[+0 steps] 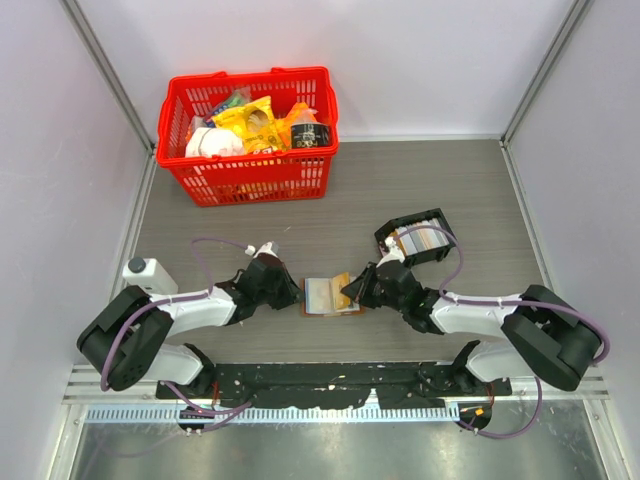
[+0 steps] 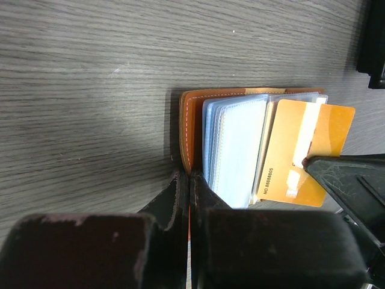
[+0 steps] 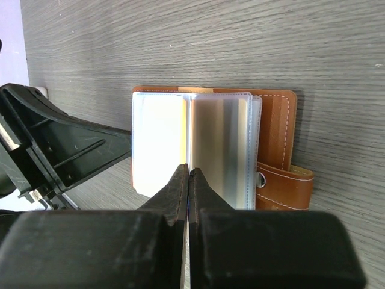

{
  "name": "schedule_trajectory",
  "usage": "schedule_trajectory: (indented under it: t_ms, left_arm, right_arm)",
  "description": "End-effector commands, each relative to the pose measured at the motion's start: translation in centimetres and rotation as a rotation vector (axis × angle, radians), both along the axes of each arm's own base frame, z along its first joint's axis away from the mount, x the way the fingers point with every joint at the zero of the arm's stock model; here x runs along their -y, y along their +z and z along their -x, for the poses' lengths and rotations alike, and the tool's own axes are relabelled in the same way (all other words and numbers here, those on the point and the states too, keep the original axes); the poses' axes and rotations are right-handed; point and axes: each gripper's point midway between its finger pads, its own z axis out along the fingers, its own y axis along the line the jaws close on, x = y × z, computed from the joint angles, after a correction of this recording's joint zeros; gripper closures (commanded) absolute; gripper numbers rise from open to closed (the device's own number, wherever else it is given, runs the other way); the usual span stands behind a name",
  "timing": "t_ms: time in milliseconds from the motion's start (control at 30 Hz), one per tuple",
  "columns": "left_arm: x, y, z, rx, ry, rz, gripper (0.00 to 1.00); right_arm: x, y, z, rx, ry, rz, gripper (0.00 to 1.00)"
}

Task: Put the credit cards into the card holder
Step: Insert the credit card into the card holder.

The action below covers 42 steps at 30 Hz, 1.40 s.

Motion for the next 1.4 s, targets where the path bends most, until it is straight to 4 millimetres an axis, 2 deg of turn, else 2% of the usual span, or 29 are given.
schedule_trajectory:
  t_ms: [0, 300, 500, 933, 1200, 1367]
  left_arm:
    - [-4.7, -5.7, 4.4, -0.186, -0.004, -0.232, 1.0]
    - [-4.7, -5.7, 4.4, -0.188, -0.003, -0.232, 1.0]
    - [-4.8, -5.8, 4.5, -0.189, -0.005, -0.236, 1.0]
    - [-4.7, -5.6, 4.3, -0.186, -0.002, -0.232, 1.0]
    - [-4.8, -5.8, 4.4, -0.188, -0.003, -0.24, 1.0]
    - [-5.0, -5.8, 4.4, -0.188, 0.004, -0.245, 1.0]
  right_arm:
    - [-0.3, 0.0, -0.3, 0.013, 0.002, -0.001, 0.99]
    - [-1.2, -0.1, -0.3, 0.005, 0.021, -0.032, 0.99]
    - [-0.6, 1.4, -0.7, 0.046, -0.004, -0.027, 0.99]
    - [-1.4, 0.2, -0.6, 0.014, 0.018, -0.045, 0.99]
    - [-1.5, 1.3, -0.6, 0.034, 0.019, -0.069, 0.99]
    - [-1.0, 1.3, -0.7, 0.04, 0.0, -0.042, 0.99]
